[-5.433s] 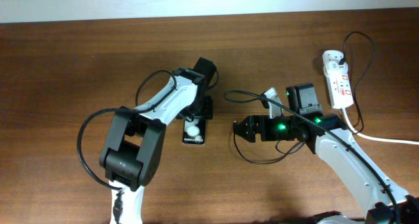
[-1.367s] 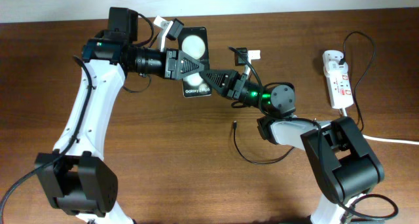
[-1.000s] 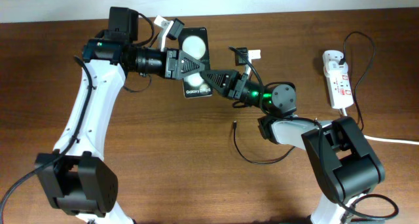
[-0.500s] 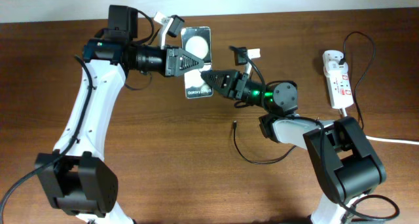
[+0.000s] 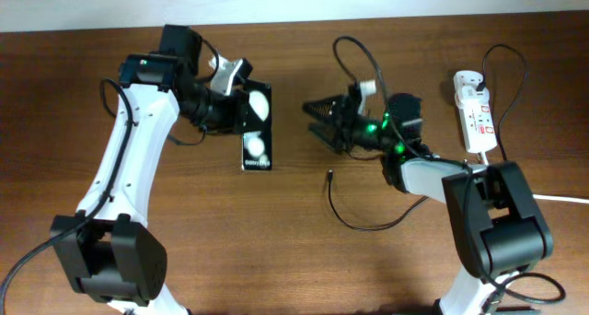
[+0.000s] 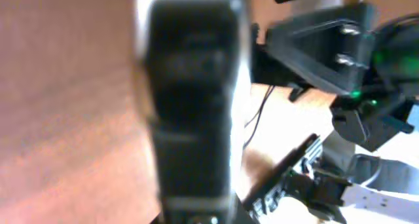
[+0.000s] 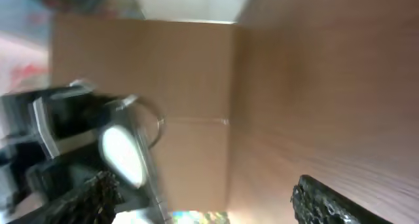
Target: Plug charger to phone and switch on socket
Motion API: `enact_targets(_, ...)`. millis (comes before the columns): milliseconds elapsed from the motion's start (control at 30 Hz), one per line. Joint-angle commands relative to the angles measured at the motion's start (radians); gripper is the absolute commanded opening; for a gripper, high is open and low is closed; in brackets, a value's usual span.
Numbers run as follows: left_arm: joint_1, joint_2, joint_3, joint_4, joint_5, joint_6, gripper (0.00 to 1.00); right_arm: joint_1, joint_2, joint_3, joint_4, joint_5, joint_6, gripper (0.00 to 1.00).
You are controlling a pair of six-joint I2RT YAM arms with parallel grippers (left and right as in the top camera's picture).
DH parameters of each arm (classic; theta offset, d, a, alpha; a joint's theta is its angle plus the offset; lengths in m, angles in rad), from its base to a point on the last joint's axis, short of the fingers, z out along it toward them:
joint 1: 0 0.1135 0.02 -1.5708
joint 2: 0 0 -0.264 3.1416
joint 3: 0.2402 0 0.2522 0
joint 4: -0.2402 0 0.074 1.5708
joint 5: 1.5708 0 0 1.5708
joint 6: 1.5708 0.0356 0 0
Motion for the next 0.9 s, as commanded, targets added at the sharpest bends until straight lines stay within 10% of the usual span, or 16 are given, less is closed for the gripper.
enact_targets(0, 0.002, -0.023, 0.010, -0.092, 0.002, -0.082, 0.00, -0.001, -0.001, -0.004, -0.217, 0.010, -0.312, 0.88)
enact_targets(333, 0.001, -0.023, 0.010, -0.384, 0.334, -0.083, 0.00, -0.001, -0.001, -0.004, -0.801, 0.450, -0.638, 0.99)
enact_targets(867, 0.002, -0.023, 0.010, -0.403, 0.776, -0.258, 0.00, -0.001, -0.001, -0.004, -0.861, 0.538, -0.638, 0.99)
